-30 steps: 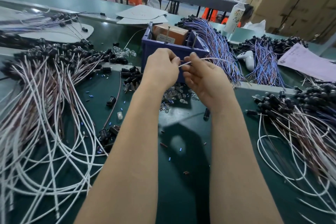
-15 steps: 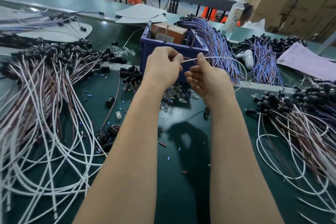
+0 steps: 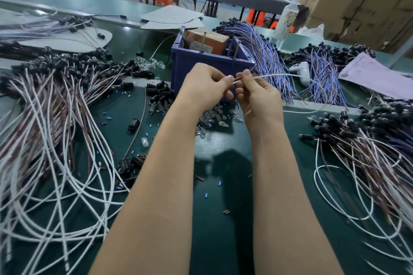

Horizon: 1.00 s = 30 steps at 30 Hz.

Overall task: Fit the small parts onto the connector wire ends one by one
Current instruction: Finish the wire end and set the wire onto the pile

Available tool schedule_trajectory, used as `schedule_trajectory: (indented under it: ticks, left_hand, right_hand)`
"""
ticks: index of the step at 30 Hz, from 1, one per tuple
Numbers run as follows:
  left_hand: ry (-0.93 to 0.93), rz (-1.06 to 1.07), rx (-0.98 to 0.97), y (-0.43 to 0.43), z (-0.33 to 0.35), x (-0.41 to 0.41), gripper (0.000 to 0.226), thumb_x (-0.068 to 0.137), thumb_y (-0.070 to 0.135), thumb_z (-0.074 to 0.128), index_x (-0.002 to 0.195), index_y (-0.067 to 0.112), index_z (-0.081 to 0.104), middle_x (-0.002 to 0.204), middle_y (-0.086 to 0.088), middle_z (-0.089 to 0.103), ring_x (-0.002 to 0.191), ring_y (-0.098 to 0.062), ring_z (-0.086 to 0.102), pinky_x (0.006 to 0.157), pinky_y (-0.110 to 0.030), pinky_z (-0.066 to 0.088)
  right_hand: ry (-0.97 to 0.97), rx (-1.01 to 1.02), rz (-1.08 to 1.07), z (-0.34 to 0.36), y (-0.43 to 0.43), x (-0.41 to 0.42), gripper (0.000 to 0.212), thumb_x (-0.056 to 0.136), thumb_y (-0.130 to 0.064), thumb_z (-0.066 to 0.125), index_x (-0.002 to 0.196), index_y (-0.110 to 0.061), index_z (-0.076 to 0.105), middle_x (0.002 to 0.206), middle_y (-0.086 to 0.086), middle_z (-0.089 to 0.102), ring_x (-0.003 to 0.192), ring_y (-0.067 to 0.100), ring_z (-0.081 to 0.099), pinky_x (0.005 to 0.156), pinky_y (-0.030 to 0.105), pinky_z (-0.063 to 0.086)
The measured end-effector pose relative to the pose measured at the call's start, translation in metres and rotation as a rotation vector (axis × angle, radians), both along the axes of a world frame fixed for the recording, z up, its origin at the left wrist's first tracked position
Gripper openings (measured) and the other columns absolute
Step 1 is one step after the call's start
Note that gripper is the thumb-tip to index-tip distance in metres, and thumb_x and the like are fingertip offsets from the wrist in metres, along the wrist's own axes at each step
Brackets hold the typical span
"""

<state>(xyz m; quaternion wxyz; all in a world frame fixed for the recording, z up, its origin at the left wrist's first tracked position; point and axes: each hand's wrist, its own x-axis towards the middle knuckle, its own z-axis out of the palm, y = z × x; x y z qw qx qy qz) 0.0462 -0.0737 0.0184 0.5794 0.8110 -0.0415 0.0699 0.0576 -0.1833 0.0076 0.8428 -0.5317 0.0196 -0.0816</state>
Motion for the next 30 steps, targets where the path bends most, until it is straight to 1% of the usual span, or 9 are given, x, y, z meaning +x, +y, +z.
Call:
schedule_trajectory:
  ticks: [3, 6, 10, 14, 17, 19, 23, 27, 30]
  left_hand:
    - [0.018, 0.006, 0.007, 0.001, 0.0, 0.0, 0.025, 0.094, 0.023, 0.059, 0.073, 0.015, 0.07, 0.054, 0.005, 0.061, 0.053, -0.008, 0.048, 0.063, -0.028, 0.044]
    - [0.049, 0.026, 0.028, 0.008, 0.001, 0.0, 0.026, 0.094, 0.022, 0.059, 0.073, 0.013, 0.071, 0.048, 0.008, 0.058, 0.046, -0.005, 0.047, 0.057, -0.025, 0.042]
    - [0.03, 0.114, 0.036, 0.017, 0.0, 0.002, 0.031, 0.095, 0.019, 0.057, 0.065, 0.016, 0.066, 0.055, 0.006, 0.061, 0.054, -0.005, 0.052, 0.065, -0.027, 0.048]
    - [-0.002, 0.146, -0.026, 0.008, 0.0, 0.002, 0.025, 0.096, 0.022, 0.055, 0.078, 0.011, 0.069, 0.058, 0.005, 0.061, 0.051, -0.006, 0.048, 0.057, -0.023, 0.041]
    - [-0.012, 0.072, -0.02, 0.002, -0.002, 0.0, 0.03, 0.095, 0.027, 0.056, 0.083, 0.005, 0.072, 0.061, 0.0, 0.061, 0.055, -0.014, 0.049, 0.061, -0.028, 0.044]
    - [-0.003, 0.03, -0.031, 0.001, -0.002, 0.0, 0.03, 0.094, 0.029, 0.059, 0.085, 0.003, 0.073, 0.061, -0.002, 0.059, 0.058, -0.017, 0.049, 0.064, -0.031, 0.044]
    - [0.036, -0.02, 0.034, 0.004, -0.002, 0.0, 0.024, 0.093, 0.029, 0.061, 0.076, 0.015, 0.071, 0.043, 0.011, 0.055, 0.045, -0.006, 0.045, 0.054, -0.021, 0.039]
    - [0.024, -0.023, 0.109, 0.002, 0.0, -0.001, 0.029, 0.094, 0.027, 0.058, 0.069, 0.017, 0.069, 0.043, 0.01, 0.055, 0.049, -0.006, 0.049, 0.059, -0.023, 0.042]
    - [0.047, -0.011, 0.158, 0.005, 0.0, 0.0, 0.032, 0.094, 0.026, 0.057, 0.065, 0.018, 0.067, 0.042, 0.01, 0.055, 0.047, -0.003, 0.05, 0.059, -0.023, 0.042]
  right_hand:
    - [0.017, 0.007, -0.012, -0.003, 0.0, 0.0, 0.024, 0.095, -0.006, 0.055, 0.071, -0.005, 0.059, 0.045, -0.004, 0.056, 0.039, 0.003, 0.047, 0.045, 0.011, 0.043]
    - [0.046, 0.053, -0.07, -0.002, -0.008, 0.001, 0.022, 0.095, -0.007, 0.054, 0.074, -0.004, 0.06, 0.054, -0.001, 0.055, 0.042, 0.003, 0.048, 0.046, 0.011, 0.043]
    - [0.09, 0.142, -0.136, -0.001, -0.021, 0.001, 0.02, 0.095, -0.009, 0.056, 0.076, -0.004, 0.06, 0.058, 0.0, 0.056, 0.043, 0.002, 0.05, 0.046, 0.01, 0.044]
    - [0.077, 0.057, -0.092, 0.001, -0.015, 0.0, 0.022, 0.094, -0.01, 0.056, 0.074, -0.004, 0.062, 0.053, -0.003, 0.056, 0.041, 0.002, 0.049, 0.046, 0.01, 0.044]
    - [0.069, 0.003, -0.035, 0.002, -0.012, 0.001, 0.023, 0.095, -0.009, 0.056, 0.073, -0.006, 0.062, 0.049, -0.004, 0.055, 0.04, 0.002, 0.047, 0.043, 0.01, 0.042]
    - [0.07, -0.028, -0.011, 0.002, -0.012, 0.001, 0.022, 0.095, -0.01, 0.056, 0.073, -0.006, 0.062, 0.053, -0.002, 0.054, 0.04, 0.002, 0.047, 0.043, 0.01, 0.042]
    - [0.064, -0.032, -0.003, 0.001, -0.012, 0.002, 0.022, 0.094, -0.009, 0.056, 0.073, -0.006, 0.062, 0.056, 0.0, 0.054, 0.041, 0.003, 0.048, 0.043, 0.011, 0.042]
    - [0.051, -0.087, -0.031, -0.002, -0.009, 0.002, 0.024, 0.095, -0.009, 0.055, 0.072, -0.006, 0.061, 0.06, 0.002, 0.052, 0.041, 0.002, 0.046, 0.044, 0.011, 0.041]
    - [0.068, -0.079, -0.078, -0.005, -0.013, 0.002, 0.024, 0.096, -0.009, 0.053, 0.073, -0.006, 0.06, 0.062, 0.002, 0.052, 0.044, 0.003, 0.046, 0.047, 0.011, 0.041]
